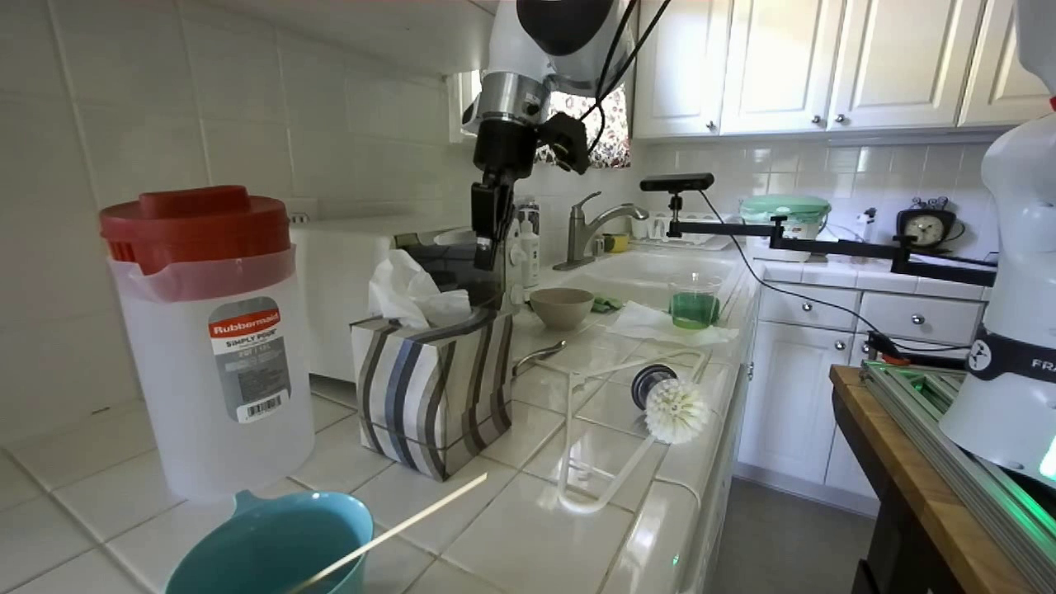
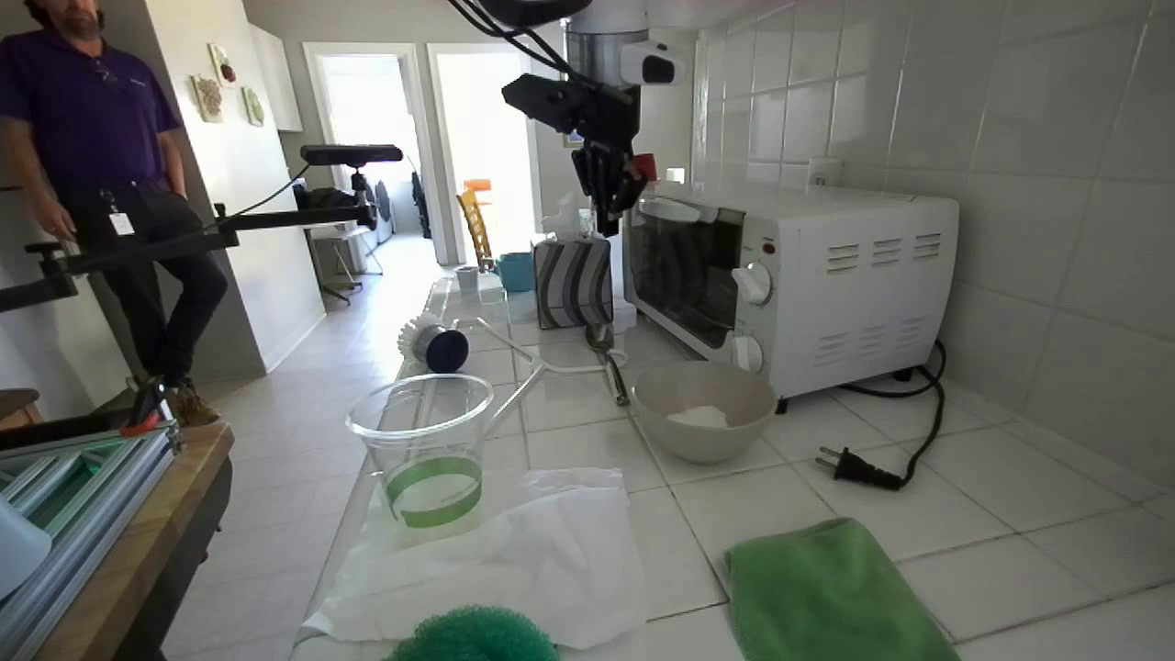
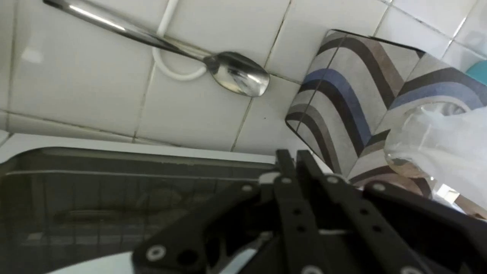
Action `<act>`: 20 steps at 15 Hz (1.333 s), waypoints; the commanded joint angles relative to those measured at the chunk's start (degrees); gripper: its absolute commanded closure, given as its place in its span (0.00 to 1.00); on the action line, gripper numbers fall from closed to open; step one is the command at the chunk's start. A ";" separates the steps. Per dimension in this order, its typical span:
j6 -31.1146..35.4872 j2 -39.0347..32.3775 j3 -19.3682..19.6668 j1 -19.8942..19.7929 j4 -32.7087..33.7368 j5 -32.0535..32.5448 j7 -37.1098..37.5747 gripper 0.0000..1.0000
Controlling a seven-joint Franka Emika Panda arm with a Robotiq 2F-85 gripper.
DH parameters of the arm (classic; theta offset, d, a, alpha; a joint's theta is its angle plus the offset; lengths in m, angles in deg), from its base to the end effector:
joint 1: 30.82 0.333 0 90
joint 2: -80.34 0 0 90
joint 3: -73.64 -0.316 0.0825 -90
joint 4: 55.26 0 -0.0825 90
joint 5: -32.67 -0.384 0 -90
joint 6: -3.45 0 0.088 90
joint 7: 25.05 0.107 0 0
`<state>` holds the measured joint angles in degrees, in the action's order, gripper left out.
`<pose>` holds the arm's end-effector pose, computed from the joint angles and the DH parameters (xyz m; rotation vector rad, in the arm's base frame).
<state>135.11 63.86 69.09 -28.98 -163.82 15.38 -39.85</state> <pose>0.6265 0.0738 0.3650 -2.8744 -0.2546 -0.1923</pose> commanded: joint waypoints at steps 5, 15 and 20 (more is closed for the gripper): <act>-3.50 -5.75 -2.17 -0.77 6.76 2.96 -3.36 1.00; -6.55 -9.95 -3.45 1.42 10.96 7.95 -2.61 1.00; -2.56 -11.59 -4.25 2.01 11.46 8.62 -2.55 1.00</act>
<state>131.09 54.08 65.24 -27.02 -154.78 22.86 -41.47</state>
